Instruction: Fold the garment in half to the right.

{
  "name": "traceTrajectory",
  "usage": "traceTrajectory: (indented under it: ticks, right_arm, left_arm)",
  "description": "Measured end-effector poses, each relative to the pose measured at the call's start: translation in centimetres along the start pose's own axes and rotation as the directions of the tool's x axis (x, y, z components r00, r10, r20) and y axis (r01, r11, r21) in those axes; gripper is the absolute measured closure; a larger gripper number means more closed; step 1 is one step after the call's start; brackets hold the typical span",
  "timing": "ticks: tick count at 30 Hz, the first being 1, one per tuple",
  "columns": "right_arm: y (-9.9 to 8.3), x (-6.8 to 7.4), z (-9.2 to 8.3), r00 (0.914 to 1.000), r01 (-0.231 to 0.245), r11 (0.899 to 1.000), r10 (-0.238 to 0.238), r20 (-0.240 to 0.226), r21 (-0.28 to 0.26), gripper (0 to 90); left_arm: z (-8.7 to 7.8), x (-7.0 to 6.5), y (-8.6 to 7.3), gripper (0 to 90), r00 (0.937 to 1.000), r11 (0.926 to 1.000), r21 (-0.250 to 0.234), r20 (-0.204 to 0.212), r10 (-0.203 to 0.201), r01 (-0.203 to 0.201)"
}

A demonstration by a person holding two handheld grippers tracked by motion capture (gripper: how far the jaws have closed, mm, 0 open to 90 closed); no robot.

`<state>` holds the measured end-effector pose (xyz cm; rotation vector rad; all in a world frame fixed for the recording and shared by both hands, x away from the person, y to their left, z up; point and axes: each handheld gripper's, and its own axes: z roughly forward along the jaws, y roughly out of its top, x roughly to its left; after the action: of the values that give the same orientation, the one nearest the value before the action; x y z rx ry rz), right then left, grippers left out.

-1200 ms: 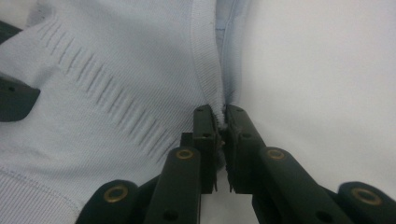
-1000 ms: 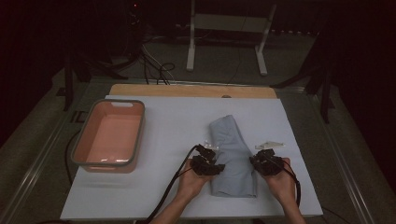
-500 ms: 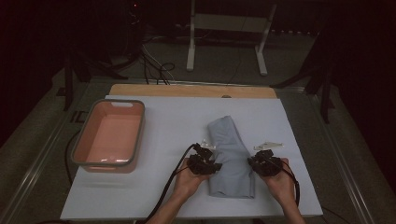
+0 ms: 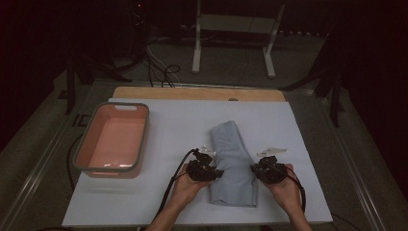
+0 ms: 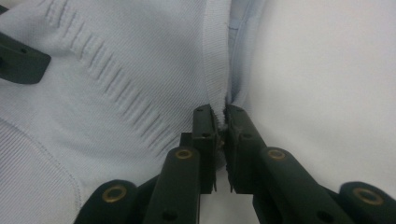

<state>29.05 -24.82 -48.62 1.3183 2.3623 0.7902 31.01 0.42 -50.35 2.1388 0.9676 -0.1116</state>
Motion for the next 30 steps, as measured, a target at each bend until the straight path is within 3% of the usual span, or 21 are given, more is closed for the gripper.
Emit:
traceTrajectory:
  ticks: [12,21,30]
  right_arm:
    - [0.1,1.1,-0.1,0.999,0.013,1.0,-0.013,-0.043,0.001,83.4]
    - [0.3,2.2,0.1,0.9982,0.037,0.999,-0.038,-0.047,-0.022,83.2]
    - [0.5,2.9,0.2,0.9975,0.067,0.997,-0.068,-0.021,-0.041,83.1]
  left_arm:
    - [-1.1,0.5,-0.8,77.0,0.9999,1.0,0.002,0.009,0.008,-0.008]
    - [-2.1,0.7,-1.6,77.0,0.9999,0.9999,-0.002,-0.001,0.01,-0.01]
    - [-2.5,0.6,-2.2,76.9,1.0,0.9999,-0.013,-0.001,-0.006,0.006]
